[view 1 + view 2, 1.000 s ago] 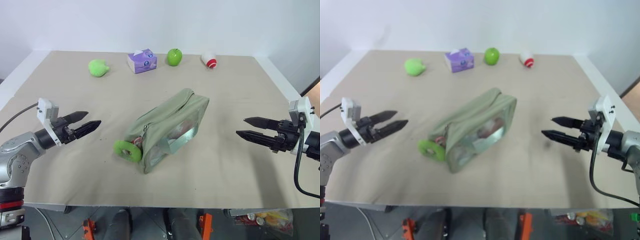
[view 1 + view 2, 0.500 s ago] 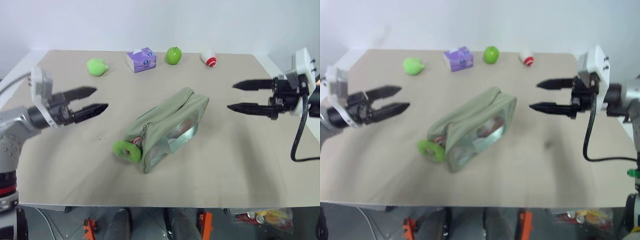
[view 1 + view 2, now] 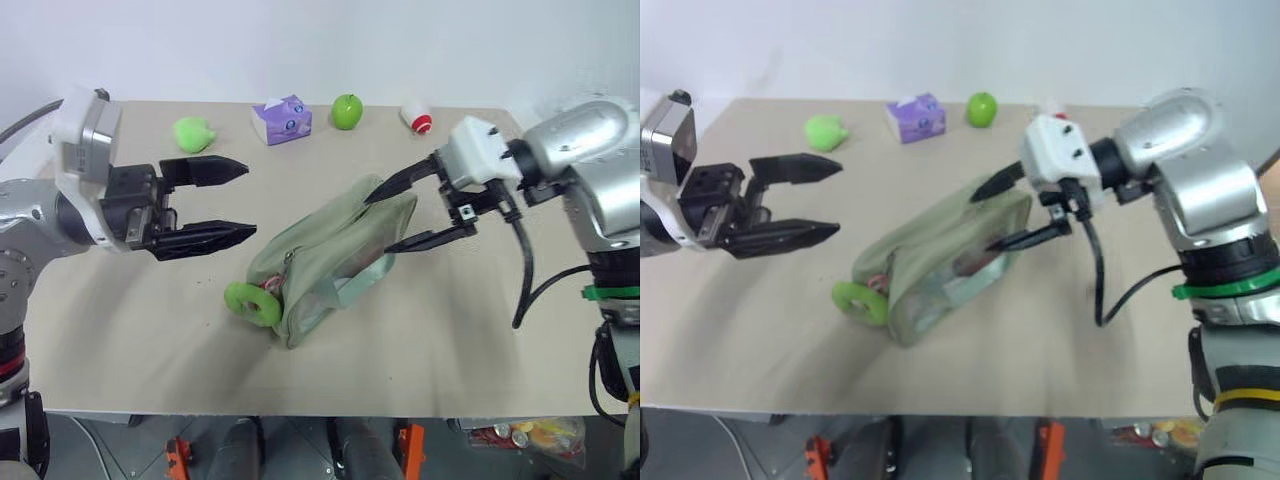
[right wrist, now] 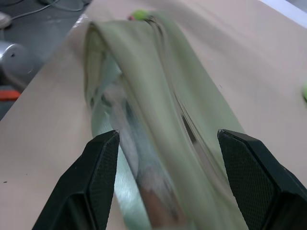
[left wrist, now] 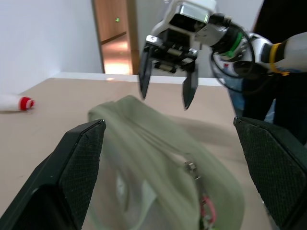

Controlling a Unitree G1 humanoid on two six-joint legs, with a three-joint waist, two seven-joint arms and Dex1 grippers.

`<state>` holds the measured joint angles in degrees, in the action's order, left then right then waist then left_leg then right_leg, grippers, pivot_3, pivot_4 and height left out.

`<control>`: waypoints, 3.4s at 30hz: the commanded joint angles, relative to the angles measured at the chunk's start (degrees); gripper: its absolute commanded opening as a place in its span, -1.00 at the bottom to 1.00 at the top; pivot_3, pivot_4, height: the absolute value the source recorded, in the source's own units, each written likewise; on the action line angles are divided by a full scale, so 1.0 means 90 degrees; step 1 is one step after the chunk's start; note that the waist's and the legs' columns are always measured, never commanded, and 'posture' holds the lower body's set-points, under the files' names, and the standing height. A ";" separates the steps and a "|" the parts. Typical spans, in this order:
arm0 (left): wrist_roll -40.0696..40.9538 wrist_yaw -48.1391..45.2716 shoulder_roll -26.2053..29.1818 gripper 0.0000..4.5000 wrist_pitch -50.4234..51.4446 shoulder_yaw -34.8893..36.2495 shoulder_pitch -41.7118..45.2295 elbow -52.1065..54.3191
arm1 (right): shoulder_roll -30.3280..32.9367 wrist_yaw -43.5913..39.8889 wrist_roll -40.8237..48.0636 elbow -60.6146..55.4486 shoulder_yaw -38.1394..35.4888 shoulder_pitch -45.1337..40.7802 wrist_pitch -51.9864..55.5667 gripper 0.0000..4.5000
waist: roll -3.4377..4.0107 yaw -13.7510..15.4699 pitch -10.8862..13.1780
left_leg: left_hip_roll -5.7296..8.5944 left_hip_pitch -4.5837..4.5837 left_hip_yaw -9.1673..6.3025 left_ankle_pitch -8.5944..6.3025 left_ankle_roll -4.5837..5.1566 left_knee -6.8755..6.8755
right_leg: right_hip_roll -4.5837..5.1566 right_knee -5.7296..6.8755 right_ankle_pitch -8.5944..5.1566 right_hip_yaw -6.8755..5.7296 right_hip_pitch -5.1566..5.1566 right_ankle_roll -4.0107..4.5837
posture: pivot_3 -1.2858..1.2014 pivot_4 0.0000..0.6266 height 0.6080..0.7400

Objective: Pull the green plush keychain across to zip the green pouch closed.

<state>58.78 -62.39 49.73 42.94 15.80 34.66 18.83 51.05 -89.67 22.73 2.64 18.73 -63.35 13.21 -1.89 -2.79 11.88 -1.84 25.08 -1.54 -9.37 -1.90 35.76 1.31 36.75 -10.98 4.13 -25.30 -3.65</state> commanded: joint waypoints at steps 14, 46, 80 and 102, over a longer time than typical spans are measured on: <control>-0.0046 0.0256 -0.0159 0.99 -0.0185 -0.0012 -0.0141 0.0150 | -0.0480 -0.0314 -0.1372 0.1329 0.1044 -0.0359 -0.2000 -0.97 | 0.0000 0.0003 0.0000 | -0.0001 -0.0003 -0.0006 0.0002 -0.0001 0.0040 | -0.0006 0.0041 0.0001 0.0000 0.0001 0.0002 | 0.03 -0.52 1.00; -0.0236 0.0632 -0.0669 0.99 -0.0438 -0.0014 -0.0586 -0.0027 | -0.0803 0.0816 -0.2174 0.0988 0.0340 -0.1179 0.2351 -1.00 | 0.0000 0.0006 0.0000 | 0.0000 0.0001 -0.0006 0.0009 -0.0002 0.0054 | -0.0005 0.0044 0.0012 0.0000 -0.0001 0.0008 | 0.03 -0.52 1.00; -0.0176 0.0919 -0.0706 0.99 -0.0364 0.0140 -0.0746 -0.0116 | 0.0929 -0.0179 -0.0067 0.1479 -0.1730 -0.0180 0.1739 0.35 | -0.0006 0.0011 -0.0004 | 0.0003 -0.0002 -0.0008 0.0004 -0.0001 0.0055 | -0.0003 0.0040 0.0002 0.0000 0.0009 0.0004 | 0.03 -0.52 1.00; -0.0509 0.0927 -0.0718 0.99 -0.0441 0.0287 -0.1057 -0.0662 | 0.0327 0.1237 -0.0250 0.0900 -0.1841 0.1544 0.1576 0.24 | -0.0004 -0.0036 -0.0003 | 0.0001 -0.0003 0.0003 0.0005 -0.0001 0.0061 | -0.0005 0.0046 0.0012 0.0010 0.0003 -0.0005 | 0.03 -0.52 1.00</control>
<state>54.01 -54.23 42.91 39.89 15.90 25.32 12.21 53.95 -79.47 20.66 11.35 3.56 -48.00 27.76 -1.92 -3.12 11.85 -1.83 25.05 -1.52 -9.32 -1.91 36.30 1.27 37.16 -10.87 4.23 -25.27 -3.70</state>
